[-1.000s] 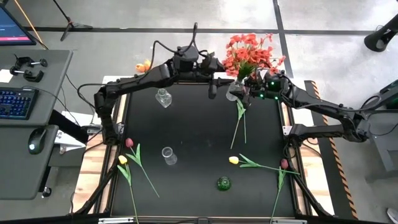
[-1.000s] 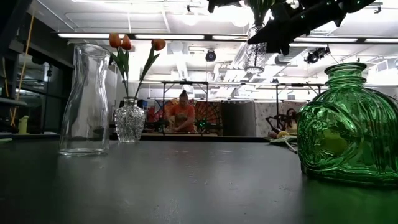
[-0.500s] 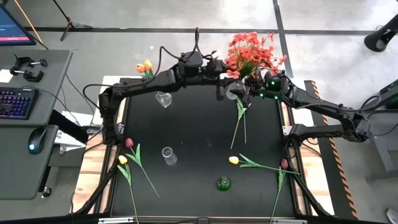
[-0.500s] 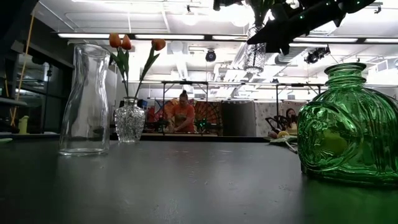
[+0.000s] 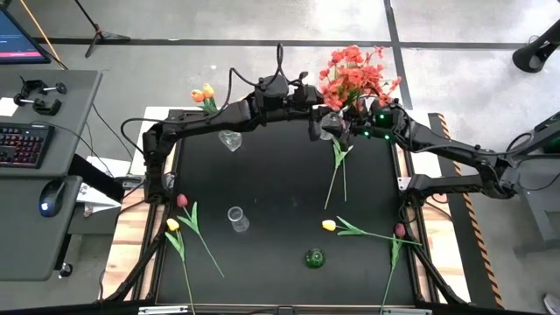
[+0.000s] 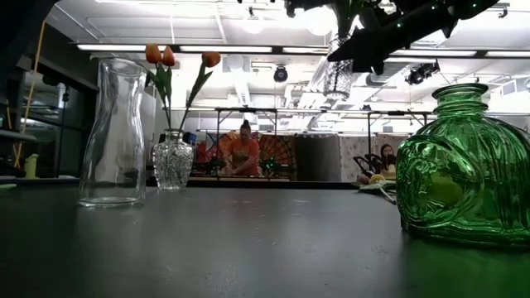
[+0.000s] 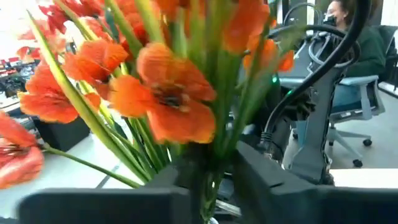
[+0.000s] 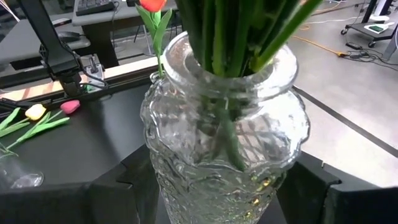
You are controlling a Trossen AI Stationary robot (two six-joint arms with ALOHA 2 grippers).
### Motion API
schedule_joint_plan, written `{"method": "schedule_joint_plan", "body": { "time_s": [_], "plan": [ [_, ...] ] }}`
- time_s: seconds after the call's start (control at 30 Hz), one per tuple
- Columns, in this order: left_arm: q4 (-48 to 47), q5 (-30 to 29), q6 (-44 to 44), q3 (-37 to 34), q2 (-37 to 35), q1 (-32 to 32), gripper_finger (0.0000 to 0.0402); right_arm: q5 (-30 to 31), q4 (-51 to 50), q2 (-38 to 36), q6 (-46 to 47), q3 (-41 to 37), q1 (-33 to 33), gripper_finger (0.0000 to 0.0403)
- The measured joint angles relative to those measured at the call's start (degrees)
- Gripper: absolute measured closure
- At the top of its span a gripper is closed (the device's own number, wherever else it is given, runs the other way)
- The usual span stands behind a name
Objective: Sort flowers into vase by color
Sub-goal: Put the red flowers into the top right transparent vase
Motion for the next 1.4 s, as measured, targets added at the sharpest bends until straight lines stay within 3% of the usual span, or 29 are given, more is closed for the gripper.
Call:
{"method": "schedule_joint_plan", "body": {
  "time_s": [0.13, 1.0, 1.17, 1.4],
  "plan": [
    [0.88, -0.24, -0.08, 0.00, 0.03, 0.20, 0.0394, -0.05, 0.23, 0.02, 1.01, 0.00, 0.00, 0.0178],
    [-0.33, -3.42, -3.22, 0.09, 2.69, 1.03, 0.0399, 0.29, 0.81, 0.13, 1.61, -0.11, 0.00, 0.0178],
    [-2.73, -1.67, -8.11, -0.02, 2.03, 2.03, 0.0364, 0.03, 0.92, 0.13, 1.17, -0.11, -0.02, 0.0178],
    [-12.13, 0.10, -9.59, -0.11, -0.60, 3.32, 0.0263, -0.54, 1.03, 0.01, 0.53, -0.02, -0.44, 0.0178]
  ]
}}
